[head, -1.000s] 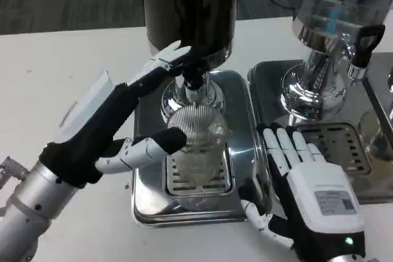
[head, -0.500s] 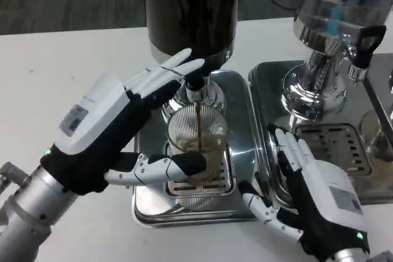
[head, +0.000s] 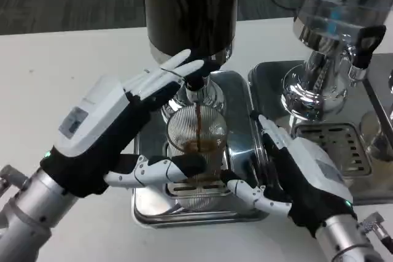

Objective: Grasp the cup under the faucet to collect the drink, then remove the cup.

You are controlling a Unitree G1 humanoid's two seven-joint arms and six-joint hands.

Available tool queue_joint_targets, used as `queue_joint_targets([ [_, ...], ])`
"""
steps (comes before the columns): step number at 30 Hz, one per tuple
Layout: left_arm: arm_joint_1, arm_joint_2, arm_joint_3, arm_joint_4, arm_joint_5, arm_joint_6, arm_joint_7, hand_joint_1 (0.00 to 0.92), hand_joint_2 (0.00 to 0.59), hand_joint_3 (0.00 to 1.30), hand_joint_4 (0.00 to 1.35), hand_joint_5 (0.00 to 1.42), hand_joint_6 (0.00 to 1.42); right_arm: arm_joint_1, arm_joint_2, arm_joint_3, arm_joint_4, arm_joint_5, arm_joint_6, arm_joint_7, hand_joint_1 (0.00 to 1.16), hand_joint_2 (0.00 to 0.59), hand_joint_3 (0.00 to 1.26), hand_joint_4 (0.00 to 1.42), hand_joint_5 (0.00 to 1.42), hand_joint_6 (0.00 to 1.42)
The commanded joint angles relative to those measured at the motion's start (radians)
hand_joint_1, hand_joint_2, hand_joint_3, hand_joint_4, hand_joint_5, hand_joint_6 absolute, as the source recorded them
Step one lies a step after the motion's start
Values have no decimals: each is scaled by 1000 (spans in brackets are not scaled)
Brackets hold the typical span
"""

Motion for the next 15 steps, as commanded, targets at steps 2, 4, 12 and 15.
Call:
queue_joint_targets([
  [2, 49, 29, -52, 24, 71, 18, -53, 0, 144, 178, 39, 243, 210, -39, 3, -5, 13, -7, 21, 15, 456, 219, 0, 0, 0, 13],
  [4, 47, 30, -53, 23, 73, 22, -51, 0, 147, 180, 39, 243, 210, -58, 2, -2, 30, -12, 27, 20, 472, 212, 0, 0, 0, 5],
  [12, 54, 24, -68, 16, 74, 29, -40, 0, 183, 187, 38, 243, 208, -98, -8, 6, 59, 26, -12, 51, 485, 215, 0, 0, 0, 4],
  [15, 56, 26, -70, 14, 73, 34, -32, 0, 186, 187, 41, 243, 208, -111, 2, 5, 73, 42, -7, 59, 491, 213, 0, 0, 0, 4],
])
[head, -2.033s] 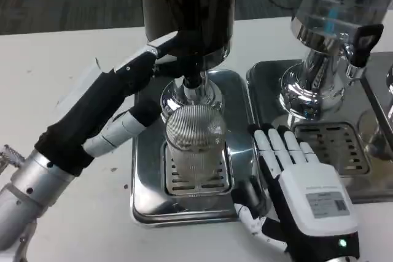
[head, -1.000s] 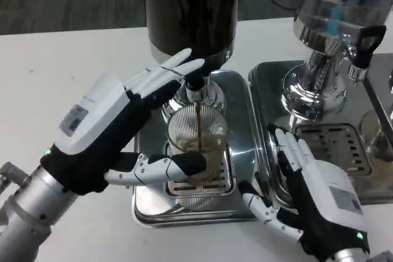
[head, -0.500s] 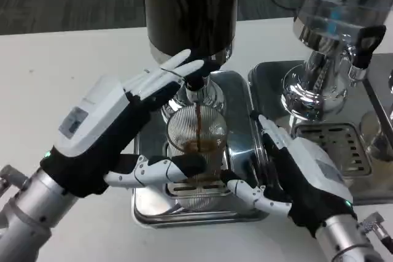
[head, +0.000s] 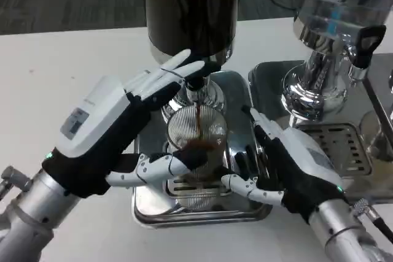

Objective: Grasp the cup under the faucet to collect the drink, then remove the cup.

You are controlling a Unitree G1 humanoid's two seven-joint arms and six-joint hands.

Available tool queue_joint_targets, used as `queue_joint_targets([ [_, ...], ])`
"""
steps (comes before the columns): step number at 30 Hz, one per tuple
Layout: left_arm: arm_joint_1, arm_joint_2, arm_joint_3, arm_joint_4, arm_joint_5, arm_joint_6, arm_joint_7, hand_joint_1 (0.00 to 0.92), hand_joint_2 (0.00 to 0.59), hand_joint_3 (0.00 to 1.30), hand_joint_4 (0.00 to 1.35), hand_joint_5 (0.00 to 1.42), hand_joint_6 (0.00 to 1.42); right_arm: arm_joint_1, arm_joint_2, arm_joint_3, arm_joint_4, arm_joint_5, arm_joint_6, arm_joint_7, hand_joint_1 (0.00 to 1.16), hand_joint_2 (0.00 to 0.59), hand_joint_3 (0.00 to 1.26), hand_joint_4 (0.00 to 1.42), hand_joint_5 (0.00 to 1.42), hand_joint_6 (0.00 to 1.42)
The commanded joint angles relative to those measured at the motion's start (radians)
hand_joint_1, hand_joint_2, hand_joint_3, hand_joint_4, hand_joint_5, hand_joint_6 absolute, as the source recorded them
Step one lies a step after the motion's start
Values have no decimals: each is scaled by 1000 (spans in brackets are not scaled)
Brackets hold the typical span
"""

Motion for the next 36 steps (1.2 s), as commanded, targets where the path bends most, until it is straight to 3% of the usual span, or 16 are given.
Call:
queue_joint_targets([
  [1, 55, 20, -50, 18, 72, 21, -55, 0, 186, 187, 43, 243, 208, -31, 8, -1, 28, 24, -13, 15, 493, 212, 0, 0, 0, 4],
  [4, 58, 17, -51, 14, 71, 27, -49, 0, 188, 187, 45, 243, 208, -41, 18, -18, 53, 68, -20, 20, 497, 211, 0, 0, 0, 4],
  [6, 61, 17, -53, 9, 72, 32, -46, 0, 189, 190, 46, 243, 208, -48, 6, -6, 54, 62, -26, 23, 499, 210, 0, 0, 0, 4],
  [12, 71, 19, -53, 4, 70, 40, -39, 0, 189, 195, 48, 243, 208, -48, 26, -11, 79, 99, -47, 5, 503, 210, 0, 0, 0, 4],
  [14, 72, 20, -53, 4, 69, 40, -39, 0, 189, 195, 48, 243, 207, -55, 5, 23, 61, 8, -57, -40, 503, 211, 0, 0, 0, 4],
  [15, 74, 21, -53, 3, 70, 39, -39, 0, 190, 196, 48, 243, 207, -55, 10, 24, 60, 7, -57, -41, 502, 212, 0, 0, 0, 4],
  [17, 75, 24, -52, 4, 72, 39, -39, 0, 191, 196, 46, 243, 207, -53, 41, -2, 87, 78, -53, -22, 500, 213, 0, 0, 0, 4],
  [22, 81, 25, -50, -5, 74, 44, -36, 0, 195, 197, 39, 243, 200, -56, 51, -12, 120, 132, -68, -9, 497, 216, 0, 0, 0, 4],
  [31, 86, 28, -48, -5, 69, 49, -33, 0, 179, 197, 38, 243, 193, -58, 38, 9, 120, 133, -127, -5, 494, 223, 0, 0, 0, 4],
  [34, 90, 29, -47, -7, 66, 50, -33, 0, 130, 197, 38, 243, 192, -61, 46, 13, 126, 139, -135, 1, 494, 222, 0, 0, 0, 9],
  [36, 92, 29, -47, -3, 56, 48, -35, 0, 127, 197, 38, 243, 191, -64, 57, 8, 141, 144, -133, -7, 494, 223, 0, 0, 0, 11],
])
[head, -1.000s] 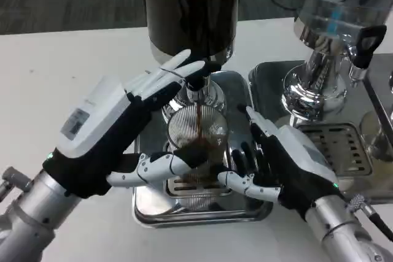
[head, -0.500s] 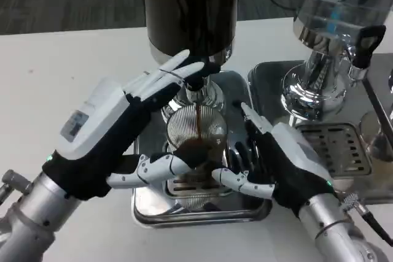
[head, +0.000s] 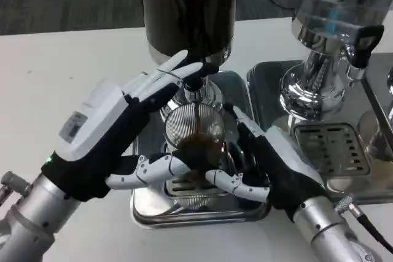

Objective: Grasp the cup under the faucet to collect the drink, then remove the cup.

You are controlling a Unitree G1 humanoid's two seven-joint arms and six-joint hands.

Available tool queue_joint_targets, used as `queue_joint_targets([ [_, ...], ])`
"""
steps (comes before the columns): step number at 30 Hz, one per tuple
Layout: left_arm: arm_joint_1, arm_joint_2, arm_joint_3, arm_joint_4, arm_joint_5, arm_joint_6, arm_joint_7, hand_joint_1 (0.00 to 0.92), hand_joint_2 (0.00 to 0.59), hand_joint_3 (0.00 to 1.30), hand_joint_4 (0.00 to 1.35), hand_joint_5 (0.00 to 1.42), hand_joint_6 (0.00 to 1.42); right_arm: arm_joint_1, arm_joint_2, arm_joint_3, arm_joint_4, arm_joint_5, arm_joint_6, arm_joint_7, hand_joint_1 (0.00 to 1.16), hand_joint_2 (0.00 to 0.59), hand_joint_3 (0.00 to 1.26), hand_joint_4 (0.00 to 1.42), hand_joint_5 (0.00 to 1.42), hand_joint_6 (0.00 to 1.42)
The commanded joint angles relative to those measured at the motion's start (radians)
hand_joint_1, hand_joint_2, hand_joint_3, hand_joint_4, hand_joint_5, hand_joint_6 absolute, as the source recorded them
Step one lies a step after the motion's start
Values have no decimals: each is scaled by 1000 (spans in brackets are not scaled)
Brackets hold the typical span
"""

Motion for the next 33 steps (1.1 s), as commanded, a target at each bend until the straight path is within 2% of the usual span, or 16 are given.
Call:
queue_joint_targets([
  [1, 58, 27, -39, 31, 51, 19, -64, 0, 127, 197, 38, 243, 191, -12, 17, -3, 25, 16, -19, -4, 494, 224, 0, 0, 0, 12],
  [11, 68, 28, -25, 30, 54, 34, -54, 0, 142, 197, 38, 243, 178, -26, 42, -13, 85, 63, -66, 5, 498, 228, 0, 0, 0, 29],
  [14, 66, 24, -22, 36, 55, 35, -46, 0, 156, 166, 1, 165, 103, -30, 45, -16, 92, 71, -75, 4, 497, 227, 0, 0, 0, 31],
  [17, 85, 7, 9, 28, 85, 36, 12, 0, 168, 102, 0, 66, 6, -41, 40, -15, 101, 74, -83, 5, 495, 226, 0, 0, 0, 32],
  [20, 93, 2, 34, 37, 71, 23, 42, 0, 159, 47, 0, 9, 0, -46, 39, -14, 108, 74, -85, 8, 495, 226, 0, 0, 0, 34],
  [28, 119, -25, 114, 49, 24, -23, 95, 0, 159, 12, 0, 0, 0, -53, 38, -17, 116, 72, -92, 0, 495, 227, 0, 0, 0, 44],
  [33, 172, -67, 191, 47, 30, -70, 172, 0, 159, 7, 0, 0, 0, -58, 35, -20, 121, 76, -100, 1, 499, 230, 0, 0, 0, 46],
])
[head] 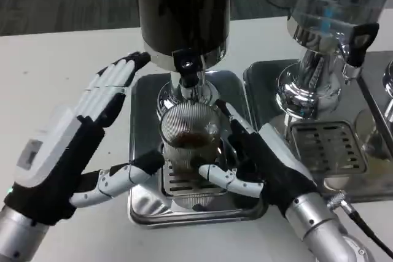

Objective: Grasp the cup under the faucet to collect the drink, then remove the cup.

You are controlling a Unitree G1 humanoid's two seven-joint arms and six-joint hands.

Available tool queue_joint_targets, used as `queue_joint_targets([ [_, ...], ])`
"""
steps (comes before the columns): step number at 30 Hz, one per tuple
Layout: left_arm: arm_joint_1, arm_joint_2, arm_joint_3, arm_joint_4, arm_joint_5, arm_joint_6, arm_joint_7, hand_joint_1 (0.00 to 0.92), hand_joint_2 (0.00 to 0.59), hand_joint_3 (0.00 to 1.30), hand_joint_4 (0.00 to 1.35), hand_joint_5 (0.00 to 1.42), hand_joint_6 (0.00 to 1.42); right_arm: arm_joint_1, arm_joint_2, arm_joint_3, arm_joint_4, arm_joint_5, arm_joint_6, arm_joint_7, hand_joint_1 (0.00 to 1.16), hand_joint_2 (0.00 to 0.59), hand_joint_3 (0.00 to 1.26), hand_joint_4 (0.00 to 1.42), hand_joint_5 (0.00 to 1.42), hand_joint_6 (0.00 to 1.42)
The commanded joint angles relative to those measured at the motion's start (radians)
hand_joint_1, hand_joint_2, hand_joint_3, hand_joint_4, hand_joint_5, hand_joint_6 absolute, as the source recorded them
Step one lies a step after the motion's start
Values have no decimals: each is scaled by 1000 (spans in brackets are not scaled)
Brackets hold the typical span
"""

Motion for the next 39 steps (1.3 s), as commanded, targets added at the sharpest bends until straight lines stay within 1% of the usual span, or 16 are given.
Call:
queue_joint_targets([
  [1, 55, -38, 70, 6, -2, -50, 74, 0, 159, 7, 0, 0, 0, -11, -1, -6, 15, 6, -20, 1, 499, 230, 0, 0, 0, 47],
  [6, 113, -79, 142, 33, 43, -74, 164, 0, 164, 0, 0, 0, 0, -12, 0, -8, 19, 9, -22, 0, 501, 231, 0, 0, 0, 48],
  [9, 150, -104, 175, 59, 71, -68, 217, 0, 166, 0, 0, 0, 0, -19, 3, -5, 25, 13, -15, 11, 502, 232, 0, 0, 0, 48],
  [11, 170, -117, 187, 88, 87, -54, 248, 0, 176, 0, 0, 0, 0, -21, 14, 1, 21, 7, 1, 10, 504, 230, 0, 0, 0, 48],
  [14, 180, -146, 174, 189, 52, -44, 261, 0, 177, 0, 0, 0, 0, -21, 24, -2, 21, 13, -15, 0, 504, 230, 0, 0, 0, 48],
  [18, 174, -136, 148, 277, 87, -27, 268, 0, 179, 20, 0, 0, 0, -23, 33, 0, 27, 0, -24, -20, 508, 228, 0, 0, 0, 49],
  [20, 169, -137, 138, 303, 82, -20, 262, 0, 185, 45, 0, 0, 0, -23, 37, 4, 35, -6, -23, -28, 535, 209, 0, 0, 0, 63],
  [23, 166, -133, 118, 334, 76, -16, 256, 0, 186, 51, 0, 0, 0, -19, 45, 7, 45, -12, -27, -45, 564, 206, 0, 0, 0, 78],
  [27, 167, -129, 99, 349, 76, -16, 257, 0, 188, 67, 0, 0, 0, -23, 64, 6, 66, -1, -45, -68, 593, 202, 0, 0, 0, 116],
  [33, 170, -122, 89, 356, 52, -15, 249, 0, 190, 83, 0, 9, 0, -28, 88, 12, 91, 6, -83, -92, 615, 188, 0, 0, 0, 217],
  [35, 174, -120, 89, 356, 45, -14, 247, 0, 190, 85, 0, 10, 0, -28, 97, 7, 106, 22, -91, -88, 616, 185, 0, 0, 0, 250],
  [39, 181, -115, 89, 358, 28, -13, 243, 0, 191, 107, 0, 22, 0, -37, 103, 11, 139, 15, -102, -91, 631, 182, 0, 0, 1, 275],
])
